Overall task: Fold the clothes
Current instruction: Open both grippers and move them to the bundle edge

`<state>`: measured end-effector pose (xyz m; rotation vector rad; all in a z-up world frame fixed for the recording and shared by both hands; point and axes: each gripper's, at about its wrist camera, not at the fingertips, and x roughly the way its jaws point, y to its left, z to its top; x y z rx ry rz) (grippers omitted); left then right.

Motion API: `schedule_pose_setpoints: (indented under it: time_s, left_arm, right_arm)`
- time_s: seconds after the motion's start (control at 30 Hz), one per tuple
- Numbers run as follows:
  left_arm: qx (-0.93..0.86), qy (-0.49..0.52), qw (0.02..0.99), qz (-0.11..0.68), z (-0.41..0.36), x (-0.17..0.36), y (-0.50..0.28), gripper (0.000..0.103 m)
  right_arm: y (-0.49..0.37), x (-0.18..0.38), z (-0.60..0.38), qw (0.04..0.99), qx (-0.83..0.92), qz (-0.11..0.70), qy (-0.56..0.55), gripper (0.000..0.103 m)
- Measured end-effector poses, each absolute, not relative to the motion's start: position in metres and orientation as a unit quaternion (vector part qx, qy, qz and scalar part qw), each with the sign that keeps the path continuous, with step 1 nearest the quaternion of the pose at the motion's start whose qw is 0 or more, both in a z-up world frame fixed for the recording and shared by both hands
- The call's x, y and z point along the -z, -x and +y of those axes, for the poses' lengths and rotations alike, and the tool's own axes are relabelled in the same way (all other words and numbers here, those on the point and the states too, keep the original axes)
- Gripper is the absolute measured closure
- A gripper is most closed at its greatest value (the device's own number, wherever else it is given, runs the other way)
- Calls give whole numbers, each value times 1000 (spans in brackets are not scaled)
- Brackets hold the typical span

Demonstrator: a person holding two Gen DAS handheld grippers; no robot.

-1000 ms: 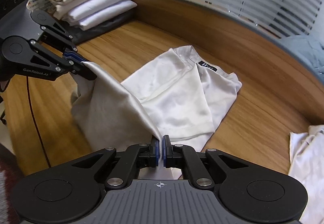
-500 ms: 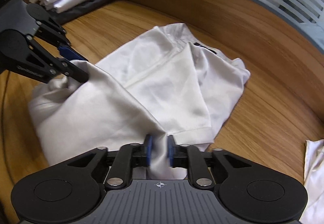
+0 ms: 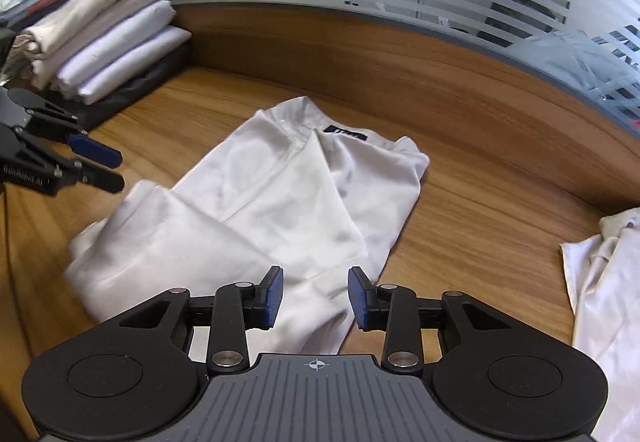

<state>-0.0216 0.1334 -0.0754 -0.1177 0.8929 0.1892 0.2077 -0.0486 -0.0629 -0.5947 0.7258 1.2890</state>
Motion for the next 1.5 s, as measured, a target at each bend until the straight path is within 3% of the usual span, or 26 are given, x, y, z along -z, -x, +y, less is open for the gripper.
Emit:
schedule_pose_setpoints:
  time_s: [0.2, 0.3, 0.37, 0.47, 0.8, 1.07, 1.5]
  left_arm:
    - [-40, 7, 904, 425, 91, 77, 35, 52]
    - [-23, -5, 909, 416, 77, 83, 39, 52]
    - [-23, -1, 910, 414, 74, 88, 37, 53]
    - [-52, 20, 910, 412, 88, 97, 25, 69]
    - [-82, 37, 904, 419, 117, 107, -2, 69]
    - [-107, 39, 896, 430, 126, 115, 0, 69]
    - [-18, -21, 898, 440, 80, 98, 32, 37]
  right_arm:
    - [-180, 65, -81, 665, -614, 315, 286, 58]
    - [-165, 68, -91, 647, -632, 308, 294, 57]
    - [-159, 73, -93, 644, -631, 309, 302, 58]
    - [-155, 74, -93, 646, -632, 315, 289, 58]
    - [-186, 84, -62, 661, -625, 374, 180, 58]
    - [-211, 104, -52, 681, -579, 391, 221, 58]
    - [-157, 89, -104, 630, -658, 236, 339, 58]
